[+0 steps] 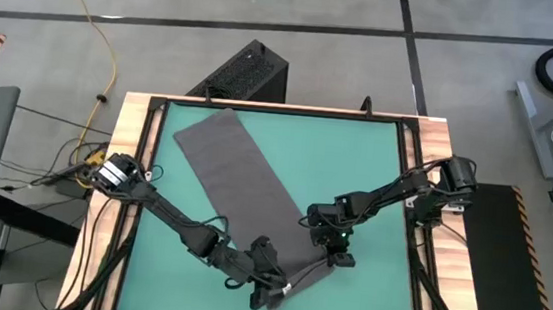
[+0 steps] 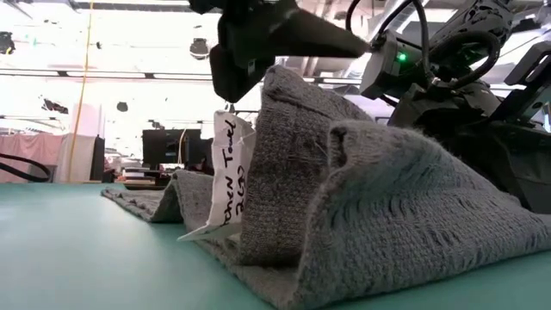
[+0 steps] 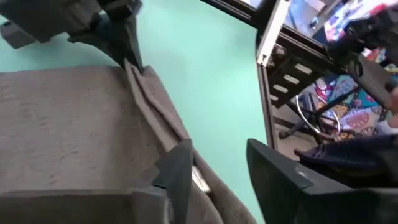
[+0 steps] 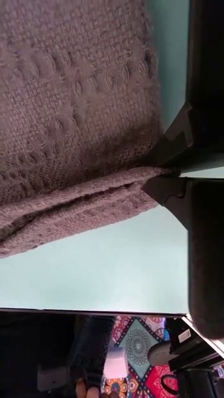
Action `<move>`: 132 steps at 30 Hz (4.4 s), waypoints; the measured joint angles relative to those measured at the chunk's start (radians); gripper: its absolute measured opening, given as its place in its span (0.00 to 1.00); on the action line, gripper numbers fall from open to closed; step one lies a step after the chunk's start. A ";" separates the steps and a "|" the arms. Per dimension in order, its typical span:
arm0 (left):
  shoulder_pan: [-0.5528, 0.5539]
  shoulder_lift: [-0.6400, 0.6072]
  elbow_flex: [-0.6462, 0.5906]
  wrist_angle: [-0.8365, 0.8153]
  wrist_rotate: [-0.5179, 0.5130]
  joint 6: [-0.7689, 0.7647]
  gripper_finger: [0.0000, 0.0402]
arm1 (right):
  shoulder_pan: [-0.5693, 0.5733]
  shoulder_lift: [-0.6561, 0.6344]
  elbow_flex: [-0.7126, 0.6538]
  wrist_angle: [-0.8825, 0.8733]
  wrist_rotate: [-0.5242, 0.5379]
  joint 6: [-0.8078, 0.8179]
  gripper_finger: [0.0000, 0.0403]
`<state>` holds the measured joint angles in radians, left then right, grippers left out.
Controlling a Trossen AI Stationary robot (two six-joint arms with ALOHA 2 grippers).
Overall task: Roll towel into tight, uniform cylinder
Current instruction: Roll the gray towel
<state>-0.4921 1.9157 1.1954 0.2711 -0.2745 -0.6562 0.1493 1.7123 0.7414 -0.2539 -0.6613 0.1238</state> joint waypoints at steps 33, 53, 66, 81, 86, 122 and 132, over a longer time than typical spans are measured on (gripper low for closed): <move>0.066 0.267 0.487 -0.554 0.153 0.077 0.54 | -0.001 0.000 0.000 0.003 0.005 0.026 0.06; 0.118 0.347 0.499 -0.568 0.400 -0.034 0.54 | 0.000 0.000 0.000 0.000 0.005 0.019 0.06; 0.122 0.323 0.500 -0.557 0.426 -0.015 0.54 | 0.000 0.000 0.000 -0.003 0.005 0.008 0.06; 0.112 0.328 0.499 -0.523 0.364 -0.112 0.53 | -0.001 0.000 0.000 -0.005 0.005 0.007 0.06; 0.084 0.328 0.499 -0.502 0.316 -0.118 0.53 | 0.000 0.000 0.000 -0.005 0.005 0.015 0.06; 0.071 0.394 0.499 -0.470 0.425 -0.208 0.01 | 0.007 0.003 0.101 -0.065 -0.007 0.075 0.07; 0.074 0.394 0.499 -0.508 0.411 -0.211 0.00 | 0.035 -0.002 0.101 -0.071 0.178 -0.029 0.19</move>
<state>-0.4185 2.3100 1.6947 -0.2371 0.1364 -0.8677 0.1841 1.7107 0.8425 -0.3252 -0.4835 0.0947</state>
